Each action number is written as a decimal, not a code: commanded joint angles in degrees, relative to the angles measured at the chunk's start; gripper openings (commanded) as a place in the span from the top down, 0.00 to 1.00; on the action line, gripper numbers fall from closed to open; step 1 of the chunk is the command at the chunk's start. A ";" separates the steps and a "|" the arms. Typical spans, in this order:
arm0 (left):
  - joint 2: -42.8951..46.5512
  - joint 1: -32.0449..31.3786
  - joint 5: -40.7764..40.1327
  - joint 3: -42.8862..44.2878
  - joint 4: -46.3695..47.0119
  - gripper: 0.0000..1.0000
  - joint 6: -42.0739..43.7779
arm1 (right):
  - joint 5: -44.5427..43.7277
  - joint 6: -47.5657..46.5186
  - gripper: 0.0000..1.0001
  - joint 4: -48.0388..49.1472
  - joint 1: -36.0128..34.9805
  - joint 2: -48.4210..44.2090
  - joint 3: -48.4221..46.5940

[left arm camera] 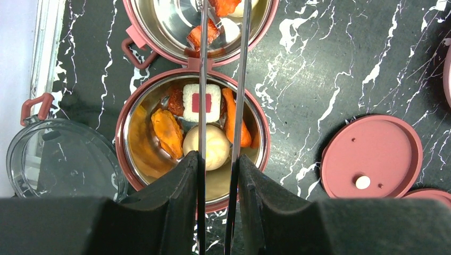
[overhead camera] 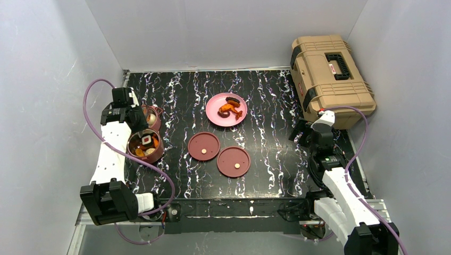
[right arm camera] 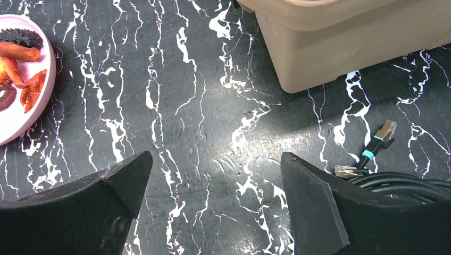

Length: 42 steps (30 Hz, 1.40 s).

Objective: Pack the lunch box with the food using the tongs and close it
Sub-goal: Place the fake food in the packing box.

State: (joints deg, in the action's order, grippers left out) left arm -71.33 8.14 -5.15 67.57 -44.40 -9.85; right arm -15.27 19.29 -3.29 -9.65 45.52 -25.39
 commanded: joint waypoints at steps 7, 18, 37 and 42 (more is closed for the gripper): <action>0.48 0.40 0.56 -0.83 1.91 0.70 -0.12 | -0.30 -0.08 0.00 1.10 0.09 0.49 -1.33; 0.53 0.33 0.80 -0.08 1.42 0.65 -0.26 | -0.23 -0.12 0.00 1.27 0.07 0.63 -1.33; 4.65 -2.80 6.61 4.49 -0.24 0.68 0.25 | -0.51 -0.12 0.00 1.34 0.07 0.33 -1.36; 3.90 -14.74 7.88 9.22 -0.16 0.68 3.17 | -0.72 -0.25 0.00 1.65 0.07 -1.10 -0.92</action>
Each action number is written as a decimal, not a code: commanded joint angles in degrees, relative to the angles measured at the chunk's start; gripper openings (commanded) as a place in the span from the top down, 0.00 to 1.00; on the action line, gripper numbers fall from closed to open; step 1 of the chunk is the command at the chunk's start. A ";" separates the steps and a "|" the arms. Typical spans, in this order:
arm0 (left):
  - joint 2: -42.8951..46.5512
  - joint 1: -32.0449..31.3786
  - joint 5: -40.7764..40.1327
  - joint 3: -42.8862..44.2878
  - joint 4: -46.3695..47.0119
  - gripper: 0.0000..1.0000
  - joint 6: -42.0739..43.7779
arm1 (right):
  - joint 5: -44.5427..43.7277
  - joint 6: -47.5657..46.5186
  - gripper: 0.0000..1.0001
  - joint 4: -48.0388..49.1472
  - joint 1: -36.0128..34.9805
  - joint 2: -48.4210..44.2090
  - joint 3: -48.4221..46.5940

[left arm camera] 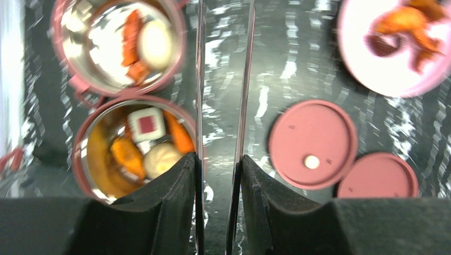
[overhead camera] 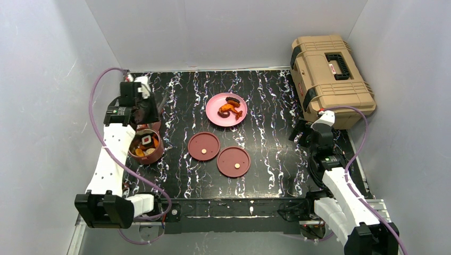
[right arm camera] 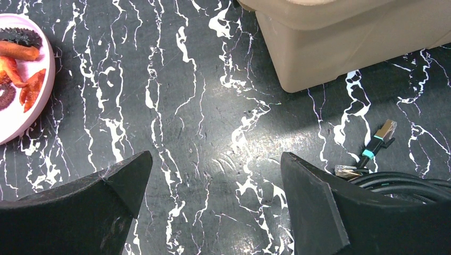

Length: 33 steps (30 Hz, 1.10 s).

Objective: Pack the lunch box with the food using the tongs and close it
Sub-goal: Place the fake food in the packing box.

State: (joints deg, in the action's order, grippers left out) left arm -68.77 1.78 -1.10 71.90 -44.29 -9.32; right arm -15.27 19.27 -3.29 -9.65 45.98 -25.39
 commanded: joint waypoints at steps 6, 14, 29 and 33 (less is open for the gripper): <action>-4.29 -20.32 11.17 9.06 1.04 0.68 6.00 | -1.01 -0.52 0.00 1.75 0.07 -1.79 -0.72; -10.21 -25.04 14.39 8.27 3.18 0.68 2.02 | -2.04 -0.83 0.00 1.34 0.07 -1.50 -0.89; -10.10 -28.15 4.47 -0.33 6.07 0.66 -12.42 | -1.52 -0.61 0.00 1.66 0.07 -0.10 -0.89; -10.71 -28.23 4.74 -0.91 7.71 0.66 -14.24 | -1.47 -0.59 0.00 1.68 0.07 -0.26 -0.89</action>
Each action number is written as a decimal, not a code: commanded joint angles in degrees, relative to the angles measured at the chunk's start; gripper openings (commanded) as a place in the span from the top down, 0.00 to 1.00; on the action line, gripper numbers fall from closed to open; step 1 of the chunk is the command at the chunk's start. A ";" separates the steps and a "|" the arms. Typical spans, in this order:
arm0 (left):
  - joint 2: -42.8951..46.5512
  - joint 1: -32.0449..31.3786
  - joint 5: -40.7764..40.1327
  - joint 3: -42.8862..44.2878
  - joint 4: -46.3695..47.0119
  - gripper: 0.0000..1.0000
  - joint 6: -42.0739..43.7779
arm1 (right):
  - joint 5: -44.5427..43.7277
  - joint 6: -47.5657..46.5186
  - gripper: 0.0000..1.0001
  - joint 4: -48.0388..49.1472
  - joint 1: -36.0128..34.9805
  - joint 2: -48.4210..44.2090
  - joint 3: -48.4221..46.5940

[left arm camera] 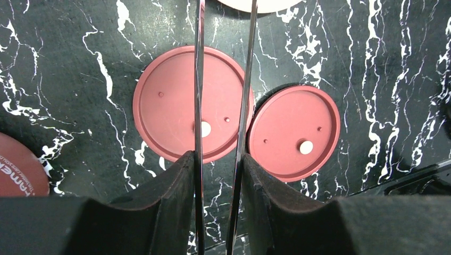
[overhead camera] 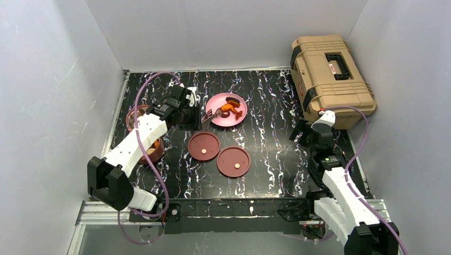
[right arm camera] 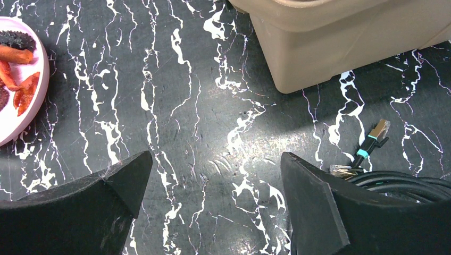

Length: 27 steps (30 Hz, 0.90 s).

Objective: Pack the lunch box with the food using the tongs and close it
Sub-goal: Place the fake food in the packing box, then pick up the fake food from the plate.

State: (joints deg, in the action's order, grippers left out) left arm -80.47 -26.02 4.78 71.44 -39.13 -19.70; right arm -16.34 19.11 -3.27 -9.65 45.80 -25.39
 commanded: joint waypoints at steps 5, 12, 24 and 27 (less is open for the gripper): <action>-0.32 -0.52 -0.29 -1.04 4.60 0.66 -5.49 | -0.14 -0.39 0.00 1.65 0.07 -0.15 -0.80; -3.70 -0.52 -0.03 0.24 4.86 0.66 -5.65 | 0.27 -0.22 0.00 1.64 0.07 -0.19 -0.80; -7.29 -0.79 0.14 1.95 5.19 0.71 -5.37 | 0.59 -0.04 0.00 1.83 0.07 -0.01 -0.80; -7.76 -0.79 0.41 2.13 5.21 0.72 -5.35 | 0.69 -0.01 0.00 1.78 0.07 0.16 -0.78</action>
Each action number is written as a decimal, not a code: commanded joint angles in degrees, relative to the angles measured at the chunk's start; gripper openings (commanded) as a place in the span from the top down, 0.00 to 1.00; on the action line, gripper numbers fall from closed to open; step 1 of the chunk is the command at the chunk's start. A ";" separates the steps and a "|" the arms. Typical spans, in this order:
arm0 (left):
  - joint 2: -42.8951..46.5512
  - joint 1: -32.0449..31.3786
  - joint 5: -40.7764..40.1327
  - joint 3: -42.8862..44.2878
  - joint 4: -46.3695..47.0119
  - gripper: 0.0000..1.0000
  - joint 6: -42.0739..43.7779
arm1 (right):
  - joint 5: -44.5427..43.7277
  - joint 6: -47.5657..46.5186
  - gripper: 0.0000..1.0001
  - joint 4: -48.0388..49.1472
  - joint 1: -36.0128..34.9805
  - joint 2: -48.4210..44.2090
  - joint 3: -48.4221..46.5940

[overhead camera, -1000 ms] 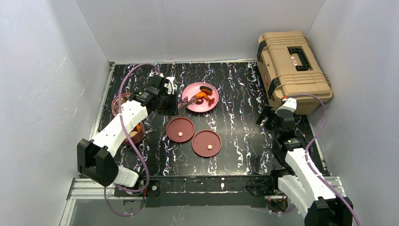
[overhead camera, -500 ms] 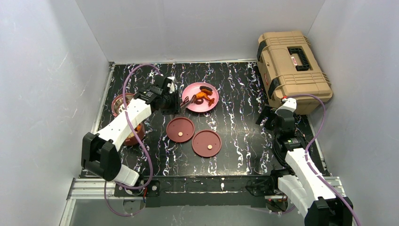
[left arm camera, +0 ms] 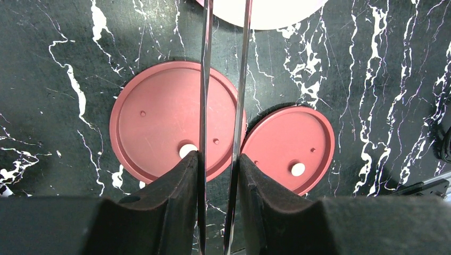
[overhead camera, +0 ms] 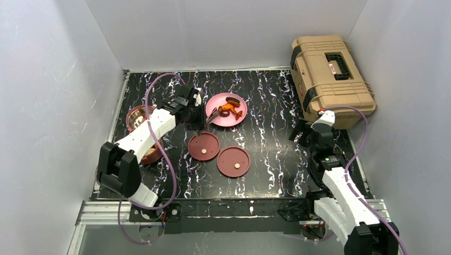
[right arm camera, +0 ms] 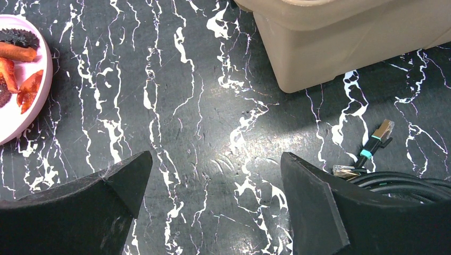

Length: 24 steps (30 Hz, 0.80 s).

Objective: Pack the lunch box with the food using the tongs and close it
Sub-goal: Pick up the fake food from the plate.

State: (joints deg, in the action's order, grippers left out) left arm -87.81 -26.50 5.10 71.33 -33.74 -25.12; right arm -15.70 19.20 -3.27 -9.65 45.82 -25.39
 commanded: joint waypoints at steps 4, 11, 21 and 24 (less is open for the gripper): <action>-1.10 -0.31 -0.26 2.55 0.07 0.74 0.47 | 0.14 0.00 0.00 1.92 0.07 0.22 -0.72; -2.41 -0.31 -3.65 4.51 -1.19 0.82 2.88 | 0.02 -0.04 0.00 1.76 0.07 0.06 -0.72; -4.09 -0.30 -6.98 8.24 -4.07 0.86 6.30 | 0.15 -0.04 0.00 1.91 0.07 0.10 -0.72; -3.58 -0.34 -6.09 8.52 -3.85 0.83 5.76 | 0.11 0.03 0.00 1.97 0.12 0.23 -0.72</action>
State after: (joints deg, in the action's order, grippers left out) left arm -92.38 -26.59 -0.51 77.67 -36.05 -19.90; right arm -15.29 19.27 -3.25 -9.65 45.87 -25.39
